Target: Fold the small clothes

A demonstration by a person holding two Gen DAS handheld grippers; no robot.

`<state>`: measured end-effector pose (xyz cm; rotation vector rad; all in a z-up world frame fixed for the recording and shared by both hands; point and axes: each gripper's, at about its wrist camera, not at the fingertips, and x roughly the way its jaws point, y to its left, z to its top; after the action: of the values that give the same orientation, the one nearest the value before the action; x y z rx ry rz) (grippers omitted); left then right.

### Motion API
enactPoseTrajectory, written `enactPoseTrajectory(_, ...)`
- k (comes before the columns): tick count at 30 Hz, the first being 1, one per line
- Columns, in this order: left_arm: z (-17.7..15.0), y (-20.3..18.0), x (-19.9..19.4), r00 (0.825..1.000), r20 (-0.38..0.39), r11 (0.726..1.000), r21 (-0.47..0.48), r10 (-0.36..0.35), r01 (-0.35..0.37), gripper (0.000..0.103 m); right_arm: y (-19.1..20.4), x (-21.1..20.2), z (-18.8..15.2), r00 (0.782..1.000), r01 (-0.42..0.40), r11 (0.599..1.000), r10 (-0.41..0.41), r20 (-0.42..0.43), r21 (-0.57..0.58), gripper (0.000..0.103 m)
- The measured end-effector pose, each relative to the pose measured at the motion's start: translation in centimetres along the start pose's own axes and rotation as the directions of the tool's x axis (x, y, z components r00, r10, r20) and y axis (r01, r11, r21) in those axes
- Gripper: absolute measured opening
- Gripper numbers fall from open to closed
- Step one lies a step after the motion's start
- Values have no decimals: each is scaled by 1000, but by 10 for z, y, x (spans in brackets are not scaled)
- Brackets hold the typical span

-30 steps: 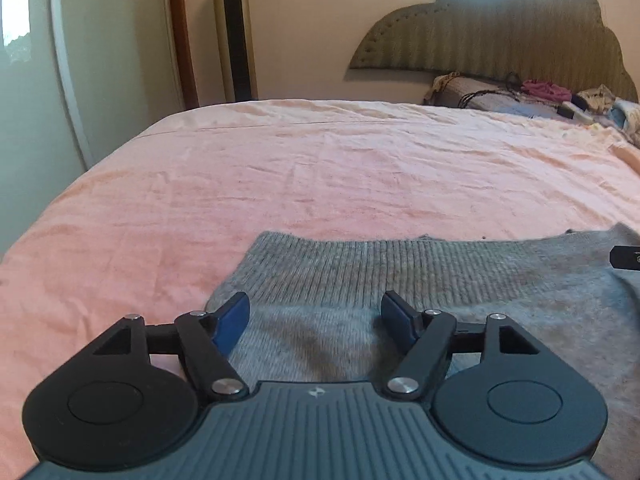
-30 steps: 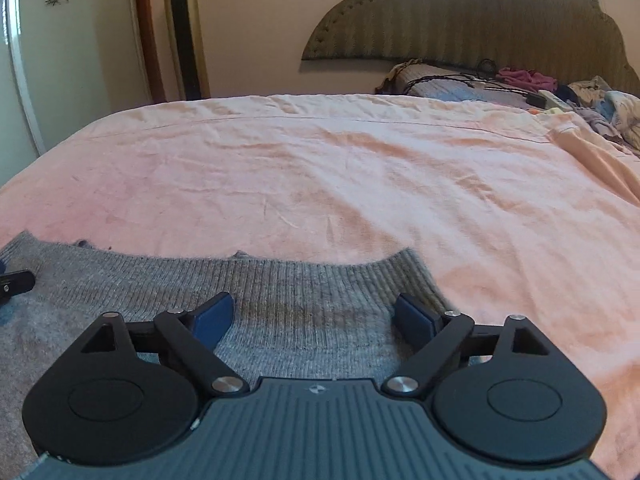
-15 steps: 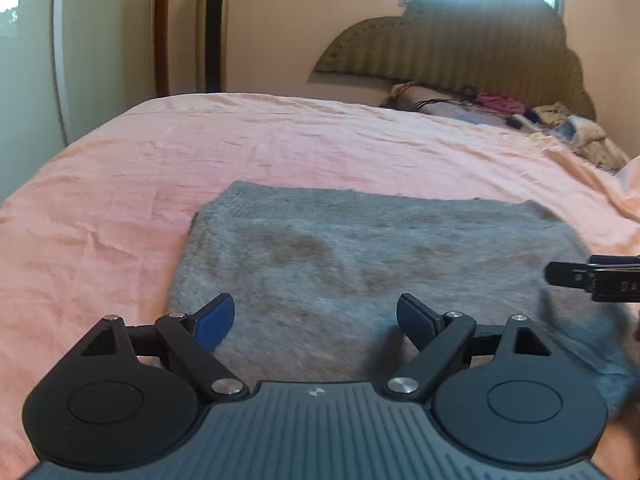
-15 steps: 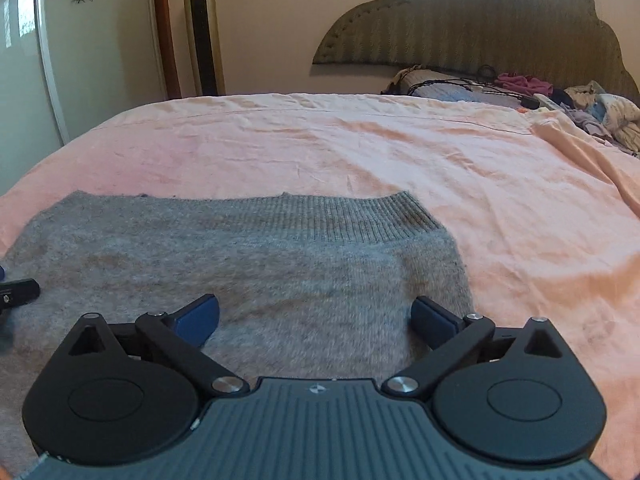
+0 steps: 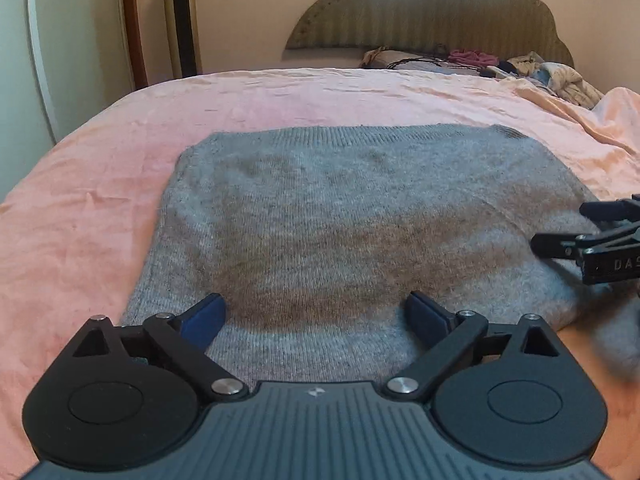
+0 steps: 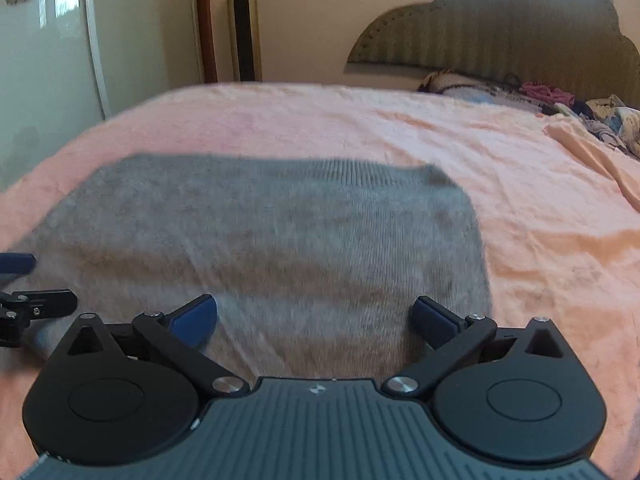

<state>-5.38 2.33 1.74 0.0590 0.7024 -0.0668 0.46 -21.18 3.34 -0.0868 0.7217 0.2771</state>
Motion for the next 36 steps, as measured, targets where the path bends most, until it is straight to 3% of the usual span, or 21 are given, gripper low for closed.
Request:
enactPoseTrajectory(1,2,2,-3,1000,-19,1000,-18,4,-4,98,0,-1,-9,998,-1,1000,3,58,-31,103)
enactPoseTrajectory(4,-1,21,-28,1000,-4,988,-157,-11,11,98,-4,-22,-6,999,-2,1000,2,34,14,103)
enactPoseTrajectory(6,-14,43,-47,998,17,947,-315,-55,58,98,-19,-48,-8,997,-55,993,49,56,109,103)
enactPoseTrajectory(7,-23,55,-54,996,18,909,-409,-84,84,98,-31,-61,-12,995,-82,982,71,68,171,103)
enactPoseTrajectory(9,-44,78,-60,986,29,792,-591,-165,150,98,-59,-84,-25,993,-114,941,97,70,320,103)
enactPoseTrajectory(13,-60,103,-57,962,145,595,-761,-233,259,98,-107,-105,-59,991,-129,804,127,44,581,103)
enactPoseTrajectory(15,-56,111,-44,952,173,520,-806,-252,283,97,-117,-97,-66,987,-141,751,161,29,645,103)
enactPoseTrajectory(17,-46,112,-33,955,170,488,-829,-244,273,95,-113,-87,-63,983,-161,735,181,38,658,103)
enactPoseTrajectory(18,-41,112,-30,960,160,489,-834,-231,257,90,-111,-80,-59,978,-182,734,204,43,654,103)
enactPoseTrajectory(19,-38,113,-28,969,130,503,-835,-210,222,65,-107,-72,-55,975,-195,729,217,49,656,103)
enactPoseTrajectory(20,-34,112,-23,978,78,528,-831,-195,172,24,-105,-66,-50,977,-194,733,208,56,652,100)
enactPoseTrajectory(21,-33,111,-17,983,15,552,-826,-184,116,6,-103,-61,-47,977,-193,740,207,55,645,82)
enactPoseTrajectory(22,-36,114,-17,982,6,560,-821,-189,112,5,-104,-54,-41,975,-192,740,216,42,645,37)
enactPoseTrajectory(23,-35,115,-20,984,-3,575,-812,-179,102,5,-106,-45,-38,971,-184,729,238,7,659,15)
enactPoseTrajectory(25,-29,113,-39,991,-20,650,-756,-134,72,4,-108,-47,-37,967,-202,722,254,18,662,13)
enactPoseTrajectory(27,-30,116,-54,993,-17,697,-714,-116,69,4,-107,-67,-32,965,-229,742,259,45,630,13)
enactPoseTrajectory(29,-41,123,-48,991,-71,713,-701,-115,33,4,-109,-82,-32,967,-230,772,250,50,592,12)
enactPoseTrajectory(31,-47,125,-51,992,-41,705,-707,-119,56,5,-119,-71,-45,975,-156,785,218,-32,599,14)
enactPoseTrajectory(33,-41,118,-67,997,-26,741,-670,-70,35,7,-124,-68,-56,975,-152,770,220,-34,619,16)
enactPoseTrajectory(35,-33,109,-85,1000,15,778,-628,-5,13,19,-124,-83,-54,982,-166,766,186,32,621,28)
enactPoseTrajectory(36,-25,103,-91,999,44,798,-602,28,4,25,-123,-92,-50,986,-161,775,151,69,610,48)
